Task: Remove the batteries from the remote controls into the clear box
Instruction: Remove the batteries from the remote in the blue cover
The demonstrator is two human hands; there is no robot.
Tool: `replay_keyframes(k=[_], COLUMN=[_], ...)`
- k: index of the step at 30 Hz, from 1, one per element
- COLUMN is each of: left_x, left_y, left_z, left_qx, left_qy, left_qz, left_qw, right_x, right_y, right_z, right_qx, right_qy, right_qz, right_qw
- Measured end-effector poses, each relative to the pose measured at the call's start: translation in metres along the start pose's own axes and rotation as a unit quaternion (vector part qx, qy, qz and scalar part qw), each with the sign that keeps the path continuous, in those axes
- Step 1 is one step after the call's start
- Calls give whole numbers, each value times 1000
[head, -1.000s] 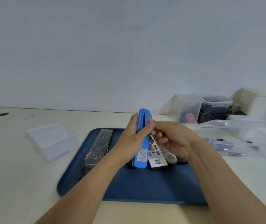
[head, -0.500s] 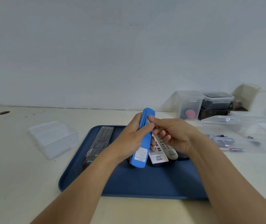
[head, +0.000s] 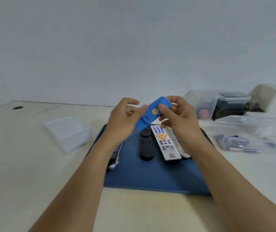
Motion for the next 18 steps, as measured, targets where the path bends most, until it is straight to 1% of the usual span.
replay_keyframes(k=[1,2,3,4,5,6,7,9,11,13,15,18], left_x=[0,-4,-13,-25,-38,-50,-58,-65,-69,-70,-71,-72], left_y=[23,40,50,51,48,43,38,32,31,34,37,40], left_z=[-2,-3,-5,-7,-7,-5,-2,3,4,3,2,-1], left_qx=[89,152,176,164,131,92,58,14,-1,6,13,26], left_qy=[-20,-18,8,50,92,125,151,184,198,207,212,209], left_qz=[-45,-109,-189,-280,-358,-409,-432,-453,-486,-504,-508,-512], left_qw=[995,982,966,945,920,899,887,872,852,839,835,832], right_x=[-8,-15,-18,-17,-11,-6,-2,-1,-2,2,8,15], right_y=[-2,-7,-14,-25,-36,-45,-51,-61,-68,-75,-83,-93], right_z=[1,3,7,14,20,26,31,36,38,41,44,48], right_qx=[-2,-16,-48,-94,-144,-185,-212,-242,-271,-311,-345,-383], right_qy=[41,81,109,122,123,119,117,133,156,161,155,152], right_qz=[37,95,173,253,317,354,376,416,445,461,472,475], right_qw=[998,992,978,955,929,909,894,867,839,815,796,778])
Point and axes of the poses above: each hand's wrist, its own z-axis away from the middle knuckle, its own y-axis out of the back of the hand, x = y × z, the point moved 9 cm from there along -z, towards the middle knuckle, and after that the axes turned 15 degrees about y, right-handed, at the moved point
